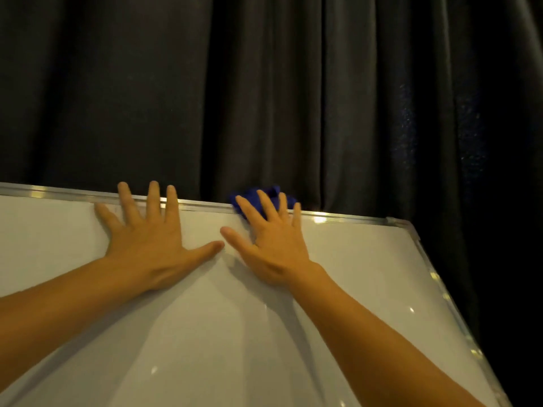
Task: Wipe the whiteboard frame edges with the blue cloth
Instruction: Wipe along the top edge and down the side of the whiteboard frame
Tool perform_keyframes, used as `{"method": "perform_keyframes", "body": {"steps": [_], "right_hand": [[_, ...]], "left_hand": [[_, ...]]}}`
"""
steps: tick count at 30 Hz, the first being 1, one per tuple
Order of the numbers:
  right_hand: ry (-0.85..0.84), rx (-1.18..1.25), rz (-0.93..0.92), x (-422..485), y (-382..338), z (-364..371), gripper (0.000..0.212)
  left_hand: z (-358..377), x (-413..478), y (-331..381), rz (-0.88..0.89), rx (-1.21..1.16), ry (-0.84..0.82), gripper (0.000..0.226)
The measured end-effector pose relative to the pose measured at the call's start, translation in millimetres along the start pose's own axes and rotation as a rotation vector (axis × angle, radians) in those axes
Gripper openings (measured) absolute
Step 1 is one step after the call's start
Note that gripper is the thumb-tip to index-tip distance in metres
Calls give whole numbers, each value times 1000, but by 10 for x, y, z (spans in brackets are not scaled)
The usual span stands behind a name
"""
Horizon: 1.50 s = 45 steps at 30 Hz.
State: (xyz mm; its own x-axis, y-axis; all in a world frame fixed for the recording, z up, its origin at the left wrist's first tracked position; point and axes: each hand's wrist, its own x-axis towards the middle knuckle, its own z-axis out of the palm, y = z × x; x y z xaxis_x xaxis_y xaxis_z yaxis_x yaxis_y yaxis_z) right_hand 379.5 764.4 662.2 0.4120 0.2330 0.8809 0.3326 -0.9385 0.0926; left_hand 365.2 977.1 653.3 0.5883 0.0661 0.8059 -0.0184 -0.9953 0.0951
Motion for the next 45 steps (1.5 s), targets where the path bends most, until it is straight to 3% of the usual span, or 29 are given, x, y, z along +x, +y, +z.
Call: {"method": "perform_keyframes", "body": {"steps": [3, 7, 9, 12, 16, 18, 20, 22, 26, 29, 31, 36, 39, 43, 45], "right_hand": [[13, 18, -114, 45, -344, 86, 79], [59, -98, -111, -140, 399, -181, 74], [-3, -133, -70, -291, 796, -338, 77], [-39, -74, -72, -261, 895, -503, 80], [201, 149, 2, 23, 522, -514, 49], [174, 249, 57, 105, 244, -376, 65], [109, 162, 18, 112, -15, -152, 89], [75, 82, -67, 59, -132, -10, 95], [38, -37, -221, -7, 476, -80, 88], [-42, -81, -34, -108, 962, -240, 84], [-58, -28, 49, -141, 883, -219, 84], [-32, 36, -114, -25, 185, 58, 85], [-14, -54, -180, -66, 489, -66, 81], [-66, -153, -8, -266, 1280, -356, 81], [-77, -129, 106, -298, 1318, -374, 86]], "left_hand": [[63, 25, 233, 39, 35, 2, 122], [59, -24, 233, 38, -7, 46, 132], [44, -42, 264, 58, -6, 40, 132], [18, -49, 330, 69, -3, 28, 131], [-4, -84, 382, 67, -10, 17, 130], [-33, -103, 370, 50, -4, 20, 132], [-47, -99, 350, 43, 1, 14, 133], [-43, -83, 324, 33, 31, 6, 131], [-10, -67, 240, 58, 5, 2, 130], [3, -57, 224, 92, -4, 2, 128], [15, -36, 307, 93, -13, -12, 125], [-9, -1, 468, 20, 30, -35, 127], [-28, -18, 442, 22, 38, -48, 129], [-14, -103, 465, 83, -21, -42, 128], [25, -177, 627, 106, -23, -36, 126]]}}
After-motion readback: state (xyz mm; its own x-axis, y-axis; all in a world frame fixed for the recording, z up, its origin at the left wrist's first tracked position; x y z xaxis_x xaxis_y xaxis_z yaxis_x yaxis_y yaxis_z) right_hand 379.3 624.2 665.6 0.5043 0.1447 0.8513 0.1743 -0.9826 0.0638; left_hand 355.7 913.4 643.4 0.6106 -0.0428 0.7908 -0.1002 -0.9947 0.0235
